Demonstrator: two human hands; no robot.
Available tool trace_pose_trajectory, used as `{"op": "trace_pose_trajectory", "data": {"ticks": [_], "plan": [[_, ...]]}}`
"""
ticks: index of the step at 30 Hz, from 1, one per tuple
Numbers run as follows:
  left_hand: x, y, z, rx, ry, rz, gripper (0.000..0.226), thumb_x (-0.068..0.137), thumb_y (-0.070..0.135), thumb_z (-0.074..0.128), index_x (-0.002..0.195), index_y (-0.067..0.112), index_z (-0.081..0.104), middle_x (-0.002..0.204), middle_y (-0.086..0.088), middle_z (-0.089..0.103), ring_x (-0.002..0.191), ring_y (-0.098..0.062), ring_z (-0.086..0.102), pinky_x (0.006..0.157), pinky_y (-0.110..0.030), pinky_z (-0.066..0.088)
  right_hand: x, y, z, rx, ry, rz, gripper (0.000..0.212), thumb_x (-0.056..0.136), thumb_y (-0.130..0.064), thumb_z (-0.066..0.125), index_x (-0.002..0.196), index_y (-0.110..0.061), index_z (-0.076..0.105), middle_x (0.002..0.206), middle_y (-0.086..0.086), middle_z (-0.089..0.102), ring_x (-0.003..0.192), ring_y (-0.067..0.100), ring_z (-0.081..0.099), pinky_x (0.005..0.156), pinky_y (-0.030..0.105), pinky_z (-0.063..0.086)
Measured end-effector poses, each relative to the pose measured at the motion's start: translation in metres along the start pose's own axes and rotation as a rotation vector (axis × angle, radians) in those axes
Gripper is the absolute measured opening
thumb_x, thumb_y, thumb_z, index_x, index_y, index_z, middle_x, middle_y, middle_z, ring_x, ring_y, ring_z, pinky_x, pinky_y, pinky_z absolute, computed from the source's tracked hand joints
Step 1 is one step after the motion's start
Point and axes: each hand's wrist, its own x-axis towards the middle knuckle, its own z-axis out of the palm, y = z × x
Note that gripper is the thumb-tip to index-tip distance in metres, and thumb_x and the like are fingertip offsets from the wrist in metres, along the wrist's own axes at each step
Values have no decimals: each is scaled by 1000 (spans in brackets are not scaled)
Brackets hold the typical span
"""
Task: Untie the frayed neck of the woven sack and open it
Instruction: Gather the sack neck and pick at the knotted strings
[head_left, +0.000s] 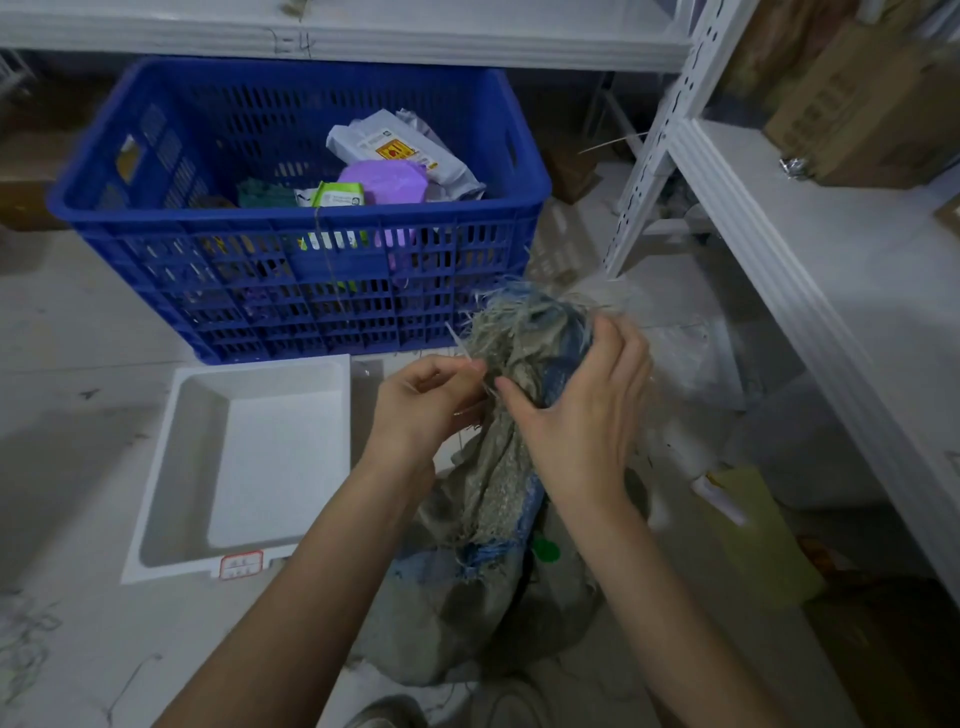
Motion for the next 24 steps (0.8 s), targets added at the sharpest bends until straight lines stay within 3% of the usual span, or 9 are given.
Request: {"op": "trace_pose_trajectory", "data": {"ticks": [3, 6, 9, 11, 14, 16, 18, 22, 24], "plan": [[3, 1, -6, 20, 37, 32, 16, 85, 7, 65, 69, 10, 62, 80, -12, 68, 69, -25, 66, 79, -39, 58, 5, -2, 3, -225, 1, -368, 66, 66, -15, 75, 128, -14, 52, 137, 15, 50, 130, 30, 35, 109, 45, 25], [6, 0, -9, 40, 77, 67, 17, 85, 3, 64, 69, 9, 61, 72, -11, 66, 60, -23, 63, 74, -38, 57, 6, 2, 13, -240, -182, -614, 41, 61, 0, 72, 100, -13, 72, 118, 8, 68, 122, 28, 55, 111, 45, 20], [9, -2, -16, 73, 148, 113, 17, 85, 4, 64, 70, 10, 62, 73, -11, 66, 63, -25, 62, 72, -36, 57, 6, 6, 18, -236, -255, -553, 22, 76, -15, 60, 90, -14, 76, 98, 1, 73, 103, 23, 65, 111, 46, 20], [12, -2, -22, 104, 181, 148, 15, 85, 6, 65, 71, 11, 63, 73, -13, 65, 64, -25, 61, 69, -34, 56, 7, 6, 20, -258, -278, -512, 35, 82, -29, 45, 87, -15, 77, 94, -1, 73, 97, 20, 64, 113, 47, 19], [13, 0, -22, 137, 149, 169, 11, 85, 8, 66, 74, 9, 64, 66, -12, 60, 47, -10, 58, 47, -19, 51, 8, -1, 22, -258, -267, -528, 36, 79, -46, 55, 82, -16, 76, 103, 5, 70, 105, 23, 62, 112, 48, 17], [13, 1, -16, 106, 97, 159, 9, 85, 8, 66, 76, 8, 64, 64, -11, 60, 40, -4, 56, 41, -15, 47, 9, -7, 24, -253, -209, -578, 27, 71, -40, 71, 80, -15, 74, 106, 7, 68, 106, 25, 62, 109, 45, 23], [16, 3, -11, 60, 73, 167, 9, 85, 8, 66, 76, 9, 65, 65, -10, 60, 42, -3, 57, 45, -16, 51, 11, -12, 27, -254, -139, -580, 21, 66, -27, 78, 80, -12, 72, 100, 8, 68, 98, 27, 64, 103, 40, 28], [21, 10, -9, -1, 66, 243, 7, 86, 8, 65, 90, 2, 66, 67, -11, 61, 50, -8, 61, 55, -22, 57, 23, -14, 29, -279, -78, -599, 9, 70, -20, 74, 74, -12, 71, 92, 5, 68, 92, 27, 63, 99, 40, 30], [21, 15, -8, -20, 23, 307, 4, 87, 6, 63, 87, 3, 66, 63, -6, 65, 53, -9, 63, 62, -25, 60, 31, -11, 27, -295, -35, -617, 8, 74, -19, 69, 71, -12, 71, 91, 5, 68, 92, 27, 62, 100, 41, 31]]}}
